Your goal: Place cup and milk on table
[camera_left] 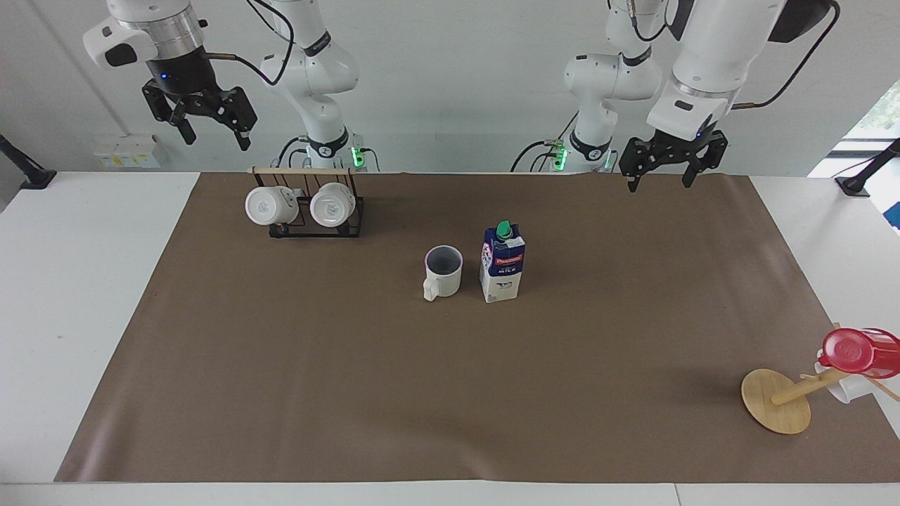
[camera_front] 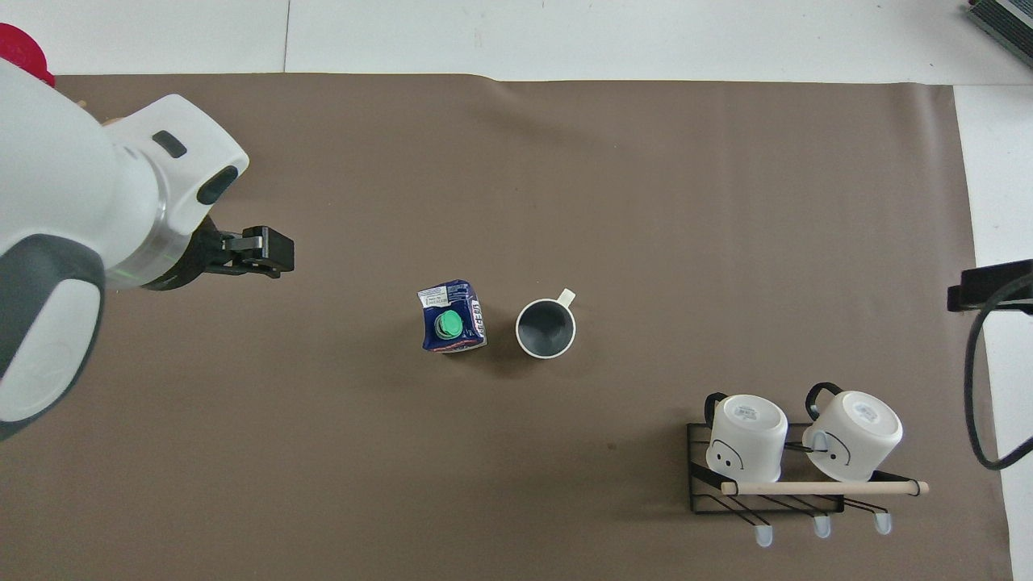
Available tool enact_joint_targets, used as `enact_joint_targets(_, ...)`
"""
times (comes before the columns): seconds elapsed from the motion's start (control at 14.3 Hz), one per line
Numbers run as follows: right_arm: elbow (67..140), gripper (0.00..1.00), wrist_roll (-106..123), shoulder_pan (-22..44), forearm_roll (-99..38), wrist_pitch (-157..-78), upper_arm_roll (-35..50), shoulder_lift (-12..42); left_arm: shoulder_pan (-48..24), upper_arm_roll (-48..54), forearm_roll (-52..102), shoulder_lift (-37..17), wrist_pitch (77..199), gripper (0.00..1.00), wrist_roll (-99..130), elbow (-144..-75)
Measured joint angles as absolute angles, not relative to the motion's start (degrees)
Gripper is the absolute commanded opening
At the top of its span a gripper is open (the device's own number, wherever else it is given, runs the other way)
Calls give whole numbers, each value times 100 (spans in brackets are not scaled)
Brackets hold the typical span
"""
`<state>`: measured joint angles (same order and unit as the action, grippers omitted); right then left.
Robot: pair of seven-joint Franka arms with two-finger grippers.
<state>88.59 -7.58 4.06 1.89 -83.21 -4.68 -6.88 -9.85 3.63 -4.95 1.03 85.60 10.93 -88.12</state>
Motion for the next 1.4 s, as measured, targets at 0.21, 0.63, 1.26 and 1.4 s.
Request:
enact_joint_targets(0.21,8859,100,-758,406,189,-8321,-468,-688,-785,362,-491,149,8449,100,984,-8812)
enact_joint_targets(0.63,8859,100,-758,406,189,-8321,-468,-688,-566,312,-183,152,8443,100,673,-8812)
enact_joint_targets(1.26,8859,100,-758,406,189,-8321,-468,-688,-383,342,48,152,8443,100,592,-8812)
enact_joint_targets(1.4,8859,100,-758,406,189,-8321,-468,-688,-383,358,50,152,8443,100,592,-8812)
